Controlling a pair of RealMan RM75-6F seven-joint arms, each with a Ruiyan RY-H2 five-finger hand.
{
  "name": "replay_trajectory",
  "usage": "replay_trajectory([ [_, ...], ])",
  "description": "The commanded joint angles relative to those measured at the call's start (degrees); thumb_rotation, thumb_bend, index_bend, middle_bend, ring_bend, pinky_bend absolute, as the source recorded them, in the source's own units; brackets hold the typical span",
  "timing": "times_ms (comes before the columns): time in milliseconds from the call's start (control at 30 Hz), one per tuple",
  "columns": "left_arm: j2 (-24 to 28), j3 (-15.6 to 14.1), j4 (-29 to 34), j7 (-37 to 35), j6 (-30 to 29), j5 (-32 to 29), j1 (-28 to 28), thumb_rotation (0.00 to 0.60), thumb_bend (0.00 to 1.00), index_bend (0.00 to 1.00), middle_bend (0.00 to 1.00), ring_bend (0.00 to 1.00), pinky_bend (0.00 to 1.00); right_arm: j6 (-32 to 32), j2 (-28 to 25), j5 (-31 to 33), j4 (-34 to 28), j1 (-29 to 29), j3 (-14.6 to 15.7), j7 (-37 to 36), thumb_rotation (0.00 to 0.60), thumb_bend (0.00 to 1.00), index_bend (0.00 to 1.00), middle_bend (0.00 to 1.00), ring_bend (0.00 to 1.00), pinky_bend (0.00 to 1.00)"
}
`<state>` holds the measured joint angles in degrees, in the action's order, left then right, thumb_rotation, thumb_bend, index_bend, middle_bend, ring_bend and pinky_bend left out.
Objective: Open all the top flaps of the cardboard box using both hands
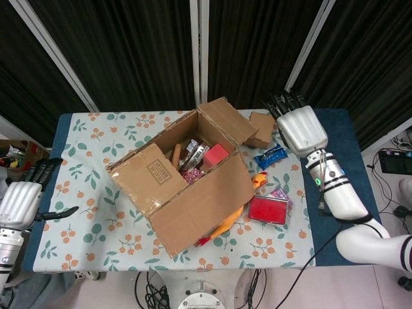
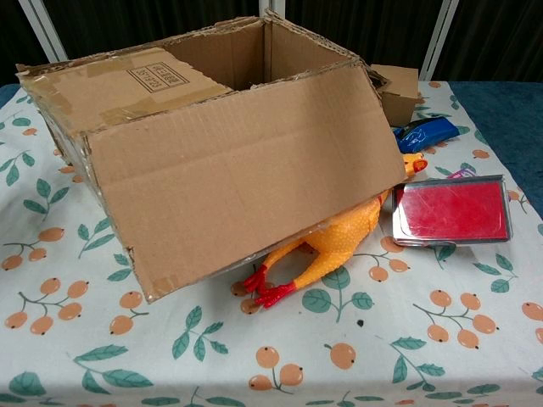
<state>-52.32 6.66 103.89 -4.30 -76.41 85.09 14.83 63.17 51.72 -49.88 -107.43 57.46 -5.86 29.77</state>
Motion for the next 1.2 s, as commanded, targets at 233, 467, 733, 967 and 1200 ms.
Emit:
replay_trajectory([
  [233, -5.88, 6.43, -3.39, -8.43, 11.1, 7.13, 16.27, 0.455, 0.06, 0.14, 0.14, 0.08, 0.2, 23.62, -10.0, -28.37, -3.26, -26.85, 6.17, -29.15, 0.6, 0.53, 0.0, 0.0, 0.0, 0.0],
  [467, -14.7, 8.66, -14.4, -17.3, 20.17, 7.79, 28.51, 0.528, 0.02, 0.18, 0.15, 0.08, 0.2, 37.11, -7.58, -34.85, 2.05, -40.26, 9.11, -34.44, 0.6, 0.49, 0.0, 0.0, 0.0, 0.0],
  [733, -18.85, 5.1, -22.12, -20.75, 26.76, 10.16, 35.56, 0.52, 0.0, 0.19, 0.21, 0.08, 0.2, 41.72, -1.58, -36.08, 10.35, -49.09, 9.84, -41.06, 0.6, 0.49, 0.0, 0.0, 0.0, 0.0],
  [967, -18.25, 2.19, -24.13, -19.48, 31.52, 9.43, 38.24, 0.412, 0.0, 0.28, 0.27, 0.08, 0.2, 41.84, 0.97, -38.28, 13.5, -51.21, 8.54, -42.1, 0.6, 0.52, 0.0, 0.0, 0.0, 0.0],
  [1200, -17.09, 1.14, -23.16, -18.92, 32.14, 8.11, 39.12, 0.348, 0.0, 0.3, 0.29, 0.08, 0.2, 40.49, 1.46, -39.85, 14.3, -51.48, 6.81, -42.8, 0.6, 0.68, 0.0, 0.0, 0.0, 0.0],
])
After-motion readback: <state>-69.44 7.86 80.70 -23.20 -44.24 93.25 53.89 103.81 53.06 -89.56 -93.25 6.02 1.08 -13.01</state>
